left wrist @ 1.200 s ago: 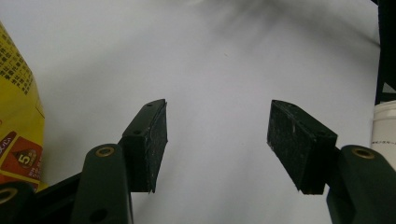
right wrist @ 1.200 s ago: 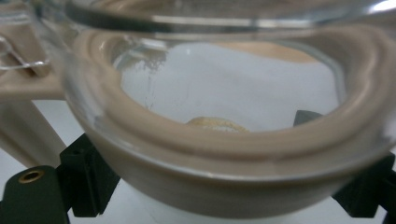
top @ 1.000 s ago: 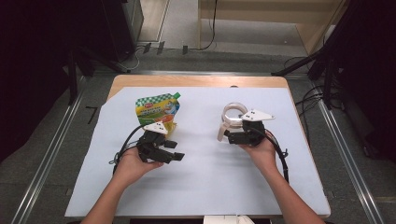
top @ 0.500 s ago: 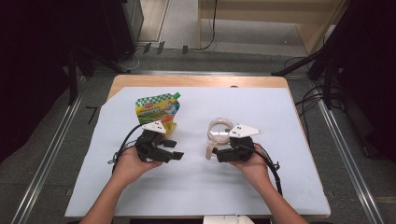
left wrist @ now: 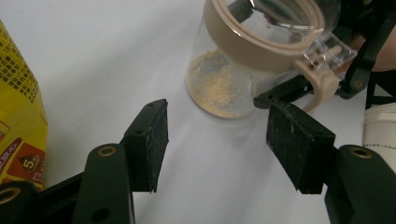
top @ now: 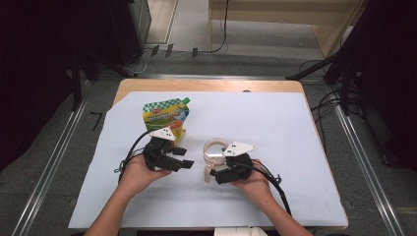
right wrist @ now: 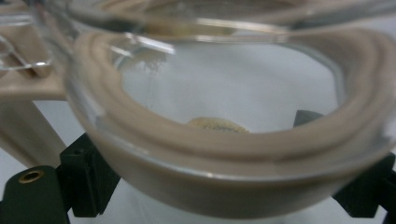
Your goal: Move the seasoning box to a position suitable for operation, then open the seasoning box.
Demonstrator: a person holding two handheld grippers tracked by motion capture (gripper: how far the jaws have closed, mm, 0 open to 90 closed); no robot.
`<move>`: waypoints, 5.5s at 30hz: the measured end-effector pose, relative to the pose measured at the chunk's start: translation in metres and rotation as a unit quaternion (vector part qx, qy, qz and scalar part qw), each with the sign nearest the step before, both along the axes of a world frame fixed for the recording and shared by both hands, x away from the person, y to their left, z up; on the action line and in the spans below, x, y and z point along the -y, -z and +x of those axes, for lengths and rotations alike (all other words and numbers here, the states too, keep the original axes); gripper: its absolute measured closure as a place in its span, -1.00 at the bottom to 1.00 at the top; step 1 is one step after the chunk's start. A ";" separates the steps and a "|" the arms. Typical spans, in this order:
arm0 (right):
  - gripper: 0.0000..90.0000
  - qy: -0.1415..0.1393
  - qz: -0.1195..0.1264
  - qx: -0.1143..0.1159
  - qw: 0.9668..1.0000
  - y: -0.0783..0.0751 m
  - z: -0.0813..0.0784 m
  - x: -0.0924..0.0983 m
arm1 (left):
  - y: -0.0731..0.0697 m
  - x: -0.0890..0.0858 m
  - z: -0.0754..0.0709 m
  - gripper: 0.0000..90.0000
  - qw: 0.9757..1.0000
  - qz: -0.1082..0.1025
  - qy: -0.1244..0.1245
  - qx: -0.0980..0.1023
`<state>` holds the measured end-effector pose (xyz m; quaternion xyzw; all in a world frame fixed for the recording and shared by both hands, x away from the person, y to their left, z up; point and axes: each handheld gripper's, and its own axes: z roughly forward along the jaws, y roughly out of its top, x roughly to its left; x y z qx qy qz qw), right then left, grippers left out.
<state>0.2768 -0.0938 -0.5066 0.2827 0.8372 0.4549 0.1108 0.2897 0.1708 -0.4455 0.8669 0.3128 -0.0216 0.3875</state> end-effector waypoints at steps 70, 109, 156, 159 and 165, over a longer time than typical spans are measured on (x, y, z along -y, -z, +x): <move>1.00 0.019 0.006 -0.100 0.995 -0.044 -0.010 0.059 | 0.008 0.049 -0.016 1.00 0.996 0.010 0.091 -0.022; 1.00 0.000 0.026 -0.095 0.995 -0.057 -0.046 0.046 | -0.007 0.024 -0.014 0.61 0.997 0.001 0.079 -0.003; 1.00 -0.005 -0.014 -0.102 0.995 -0.043 -0.055 0.023 | -0.002 0.014 0.000 -0.11 0.998 -0.033 0.058 0.014; 1.00 -0.005 -0.022 -0.107 0.994 -0.040 -0.051 0.029 | -0.002 0.014 -0.001 -0.12 0.998 -0.032 0.059 0.018; 1.00 0.002 -0.026 -0.114 0.993 -0.041 -0.048 0.037 | -0.002 0.016 -0.001 -0.15 0.997 -0.033 0.061 0.020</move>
